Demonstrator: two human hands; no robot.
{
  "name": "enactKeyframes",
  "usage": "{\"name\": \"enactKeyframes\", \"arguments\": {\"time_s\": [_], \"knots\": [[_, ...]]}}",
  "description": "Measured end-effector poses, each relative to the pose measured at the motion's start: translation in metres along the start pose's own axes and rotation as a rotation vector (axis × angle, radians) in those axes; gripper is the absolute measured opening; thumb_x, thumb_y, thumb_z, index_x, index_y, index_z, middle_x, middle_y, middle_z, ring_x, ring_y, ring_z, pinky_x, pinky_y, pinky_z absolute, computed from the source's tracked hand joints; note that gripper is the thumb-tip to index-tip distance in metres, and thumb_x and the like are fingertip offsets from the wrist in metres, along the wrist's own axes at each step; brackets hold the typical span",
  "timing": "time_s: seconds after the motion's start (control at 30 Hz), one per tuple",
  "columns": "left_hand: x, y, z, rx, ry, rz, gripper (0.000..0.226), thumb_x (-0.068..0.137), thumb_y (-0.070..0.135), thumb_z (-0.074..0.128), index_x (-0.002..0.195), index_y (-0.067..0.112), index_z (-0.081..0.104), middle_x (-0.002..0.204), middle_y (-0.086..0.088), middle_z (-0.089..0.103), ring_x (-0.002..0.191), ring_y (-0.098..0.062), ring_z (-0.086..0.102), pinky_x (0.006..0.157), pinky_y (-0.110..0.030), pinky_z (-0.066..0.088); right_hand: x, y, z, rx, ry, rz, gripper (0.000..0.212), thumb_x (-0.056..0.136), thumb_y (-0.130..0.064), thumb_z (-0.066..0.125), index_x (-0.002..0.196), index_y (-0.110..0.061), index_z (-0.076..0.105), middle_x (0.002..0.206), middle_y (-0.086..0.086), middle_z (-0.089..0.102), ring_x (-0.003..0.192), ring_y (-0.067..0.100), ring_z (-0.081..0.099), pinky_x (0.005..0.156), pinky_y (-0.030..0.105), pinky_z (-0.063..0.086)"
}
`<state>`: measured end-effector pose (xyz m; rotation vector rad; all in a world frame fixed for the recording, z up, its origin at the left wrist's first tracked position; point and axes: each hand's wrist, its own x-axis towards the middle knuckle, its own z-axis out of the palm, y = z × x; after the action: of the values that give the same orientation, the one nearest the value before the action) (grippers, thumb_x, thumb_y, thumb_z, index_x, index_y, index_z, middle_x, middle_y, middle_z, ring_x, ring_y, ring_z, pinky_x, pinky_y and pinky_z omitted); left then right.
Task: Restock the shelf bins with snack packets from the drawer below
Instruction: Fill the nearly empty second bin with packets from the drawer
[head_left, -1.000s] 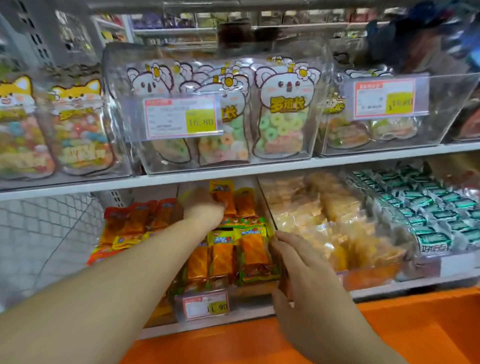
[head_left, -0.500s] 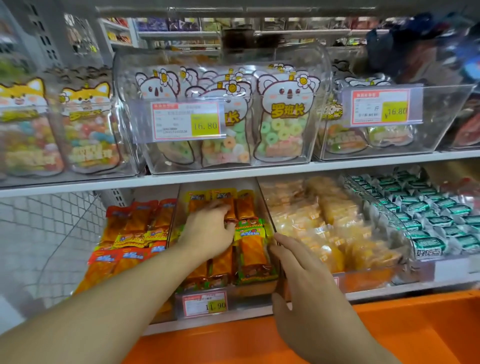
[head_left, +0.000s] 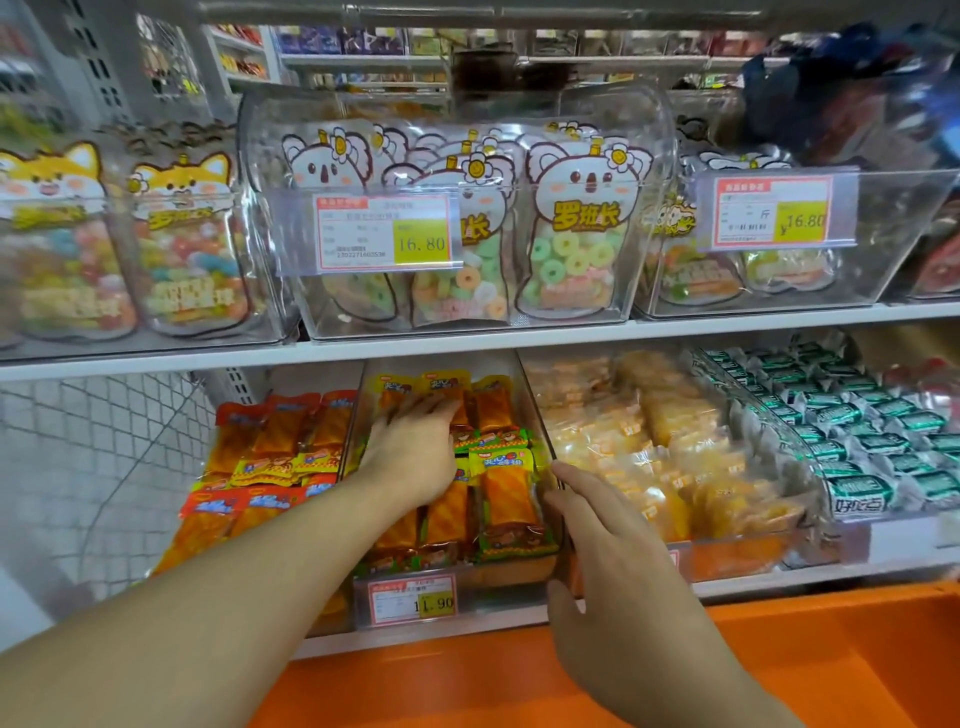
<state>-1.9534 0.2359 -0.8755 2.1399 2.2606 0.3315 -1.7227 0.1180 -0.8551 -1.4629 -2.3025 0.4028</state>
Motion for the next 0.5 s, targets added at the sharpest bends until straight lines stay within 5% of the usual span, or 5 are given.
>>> {"name": "enactKeyframes", "arguments": {"time_s": [0.27,0.4,0.5], "knots": [[-0.022,0.003,-0.013,-0.165,0.031,0.029,0.061,0.103,0.018,0.047,0.161,0.031,0.030,0.170,0.005,0.024,0.158,-0.023,0.016,0.125,-0.051,0.022,-0.001,0.005,0.001,0.008,0.025,-0.057,0.069,0.096,-0.026,0.061,0.157,-0.035,0.030,0.165,-0.025,0.011,0.156,0.003,0.003,0.128,0.031,0.019],[-0.069,0.013,-0.035,-0.335,0.155,0.083,0.049,0.104,0.018,0.049,0.152,0.025,0.047,0.161,0.004,0.040,0.151,-0.016,0.032,0.125,-0.029,0.021,-0.011,0.003,-0.003,0.000,0.076,-0.143,0.063,0.093,-0.031,0.069,0.150,-0.031,0.044,0.162,-0.020,0.025,0.153,0.004,0.017,0.125,0.026,0.023],[-0.132,0.017,-0.048,-0.440,0.301,0.198,0.032,0.100,0.014,0.054,0.129,0.022,0.065,0.134,0.009,0.062,0.128,-0.009,0.052,0.108,-0.017,0.033,-0.029,-0.003,-0.002,0.007,0.076,-0.209,0.062,0.091,-0.034,0.073,0.149,-0.028,0.050,0.159,-0.017,0.034,0.151,0.005,0.026,0.123,0.023,0.024]]}}
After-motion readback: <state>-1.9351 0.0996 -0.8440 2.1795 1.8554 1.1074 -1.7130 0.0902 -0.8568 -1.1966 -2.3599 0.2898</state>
